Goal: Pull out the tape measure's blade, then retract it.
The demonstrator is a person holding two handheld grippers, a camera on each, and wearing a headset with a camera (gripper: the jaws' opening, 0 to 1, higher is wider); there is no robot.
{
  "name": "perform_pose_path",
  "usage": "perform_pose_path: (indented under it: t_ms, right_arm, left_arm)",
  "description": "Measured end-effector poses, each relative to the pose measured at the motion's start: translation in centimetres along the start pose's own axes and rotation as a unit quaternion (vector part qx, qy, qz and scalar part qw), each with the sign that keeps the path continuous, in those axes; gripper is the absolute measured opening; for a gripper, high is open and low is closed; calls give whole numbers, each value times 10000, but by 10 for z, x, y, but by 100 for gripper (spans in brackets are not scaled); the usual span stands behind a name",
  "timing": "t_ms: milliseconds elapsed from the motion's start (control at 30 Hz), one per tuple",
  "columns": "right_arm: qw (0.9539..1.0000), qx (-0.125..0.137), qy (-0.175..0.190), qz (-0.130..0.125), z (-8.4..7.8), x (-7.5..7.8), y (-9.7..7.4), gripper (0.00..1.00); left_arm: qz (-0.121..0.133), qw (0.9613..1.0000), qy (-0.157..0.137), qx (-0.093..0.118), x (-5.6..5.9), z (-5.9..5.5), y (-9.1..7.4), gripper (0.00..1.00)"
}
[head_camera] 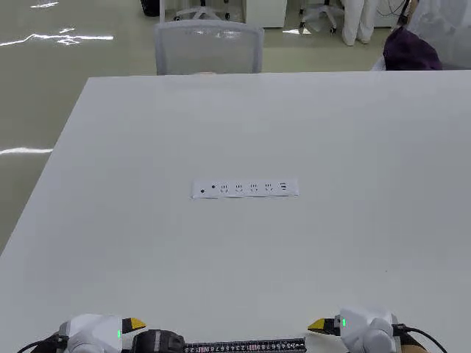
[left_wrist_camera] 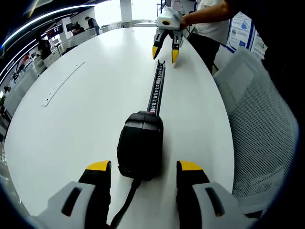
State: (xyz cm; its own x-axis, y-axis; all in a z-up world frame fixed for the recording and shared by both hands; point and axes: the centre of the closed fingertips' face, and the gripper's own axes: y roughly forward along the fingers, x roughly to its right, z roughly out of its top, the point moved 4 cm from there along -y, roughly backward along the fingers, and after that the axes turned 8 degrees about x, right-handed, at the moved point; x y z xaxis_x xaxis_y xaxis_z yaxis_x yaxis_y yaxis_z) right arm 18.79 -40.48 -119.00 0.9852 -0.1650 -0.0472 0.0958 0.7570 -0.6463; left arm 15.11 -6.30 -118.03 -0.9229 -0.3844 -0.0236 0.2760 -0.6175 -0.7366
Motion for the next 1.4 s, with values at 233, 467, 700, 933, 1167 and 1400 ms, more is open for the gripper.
perform_pose_path:
  t_ms: [233,467,700,933,1167,1400]
  right_arm:
    - [9992,21,282,-286,3,-3,-6,44]
    - [9972,18,477,-578,9,-11,-15,53]
    - [9947,54,621,-822,13,-22,-23,61]
    - [9895,144,879,-1137,16,-33,-37,66]
    - [9853,160,1056,-1332,19,-53,-40,72]
    - [9796,325,1253,-1535,29,-68,-43,77]
  left_arm:
    - [207,9991,-378,42,8,-8,-9,61]
    - [564,9953,-763,209,14,-8,-18,69]
    - [755,9926,-909,270,28,-10,-28,77]
    - [1144,9859,-1166,355,40,-10,-41,85]
    - [1407,9771,-1516,496,53,-10,-52,93]
    - [1713,9655,-1828,704,65,-2,-61,98]
